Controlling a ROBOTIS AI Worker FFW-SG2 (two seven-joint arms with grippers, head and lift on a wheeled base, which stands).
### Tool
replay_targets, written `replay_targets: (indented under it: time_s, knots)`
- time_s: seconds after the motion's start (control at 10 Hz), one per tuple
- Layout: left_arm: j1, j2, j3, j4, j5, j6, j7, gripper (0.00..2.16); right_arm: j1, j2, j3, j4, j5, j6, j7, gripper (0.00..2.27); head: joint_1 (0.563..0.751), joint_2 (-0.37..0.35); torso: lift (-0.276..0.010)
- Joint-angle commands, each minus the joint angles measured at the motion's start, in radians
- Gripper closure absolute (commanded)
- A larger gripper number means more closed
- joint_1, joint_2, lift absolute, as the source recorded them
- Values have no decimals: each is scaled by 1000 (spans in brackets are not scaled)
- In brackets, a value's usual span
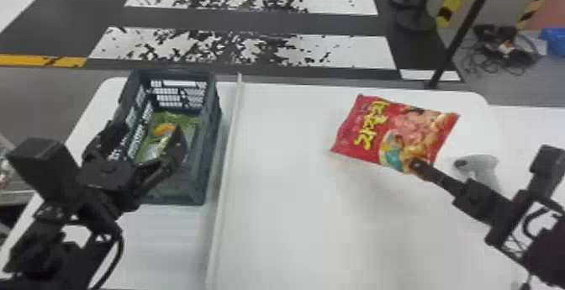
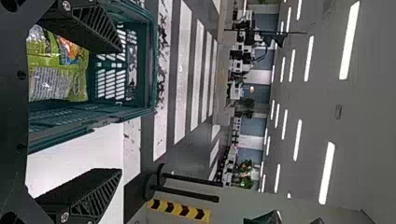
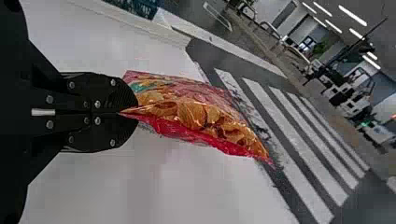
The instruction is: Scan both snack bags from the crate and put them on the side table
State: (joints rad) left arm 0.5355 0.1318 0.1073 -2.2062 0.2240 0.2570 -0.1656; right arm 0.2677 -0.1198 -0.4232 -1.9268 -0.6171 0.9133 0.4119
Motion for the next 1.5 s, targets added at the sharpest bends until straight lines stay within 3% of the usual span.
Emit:
replay_targets:
  time_s: [0.0, 0.1, 0.4, 0.6, 0.8, 0.9, 1.0, 1.1, 1.2, 1.3, 1.4]
  knots:
    - [-2, -1, 2, 0, 0, 0, 2, 90, 56, 0, 60, -169, 154, -122, -33, 2260, 695, -57, -87]
    - [0, -1, 2, -1, 0, 0, 2, 90, 94, -11, 121, -244, 298, -230, -45, 2260, 695, -62, -87]
    - [-2, 0, 8, 2, 11, 0, 2, 90, 159, -155, 451, -242, 939, -441, -183, 2260, 695, -44, -87]
    - [-2, 2, 9, 7, 12, 0, 2, 90, 176, -235, 652, -135, 1329, -466, -357, 2263, 695, -21, -87]
    - [-3, 3, 12, 8, 15, 0, 2, 90, 183, -284, 779, -41, 1593, -389, -404, 2260, 695, 8, -87]
    - [-5, 3, 12, 11, 18, 0, 2, 90, 186, -314, 822, -8, 1668, -386, -403, 1990, 695, 13, -87]
    - [-6, 3, 12, 14, 26, 0, 2, 90, 203, -331, 839, -6, 1697, -389, -341, 1261, 695, 15, -87]
    - [-6, 3, 14, 16, 28, 0, 2, 90, 220, -337, 844, -17, 1692, -399, -292, 167, 695, 22, -87]
    - [-6, 3, 14, 14, 28, 0, 0, 90, 231, -342, 834, -43, 1674, -395, -242, -2, 695, 32, -87]
    - [-3, 3, 14, 13, 28, -3, 2, 90, 243, -343, 796, -100, 1588, -399, -171, 22, 695, 41, -87]
    - [0, 3, 14, 13, 28, -3, 2, 90, 257, -343, 718, -169, 1435, -405, -64, 46, 695, 44, -87]
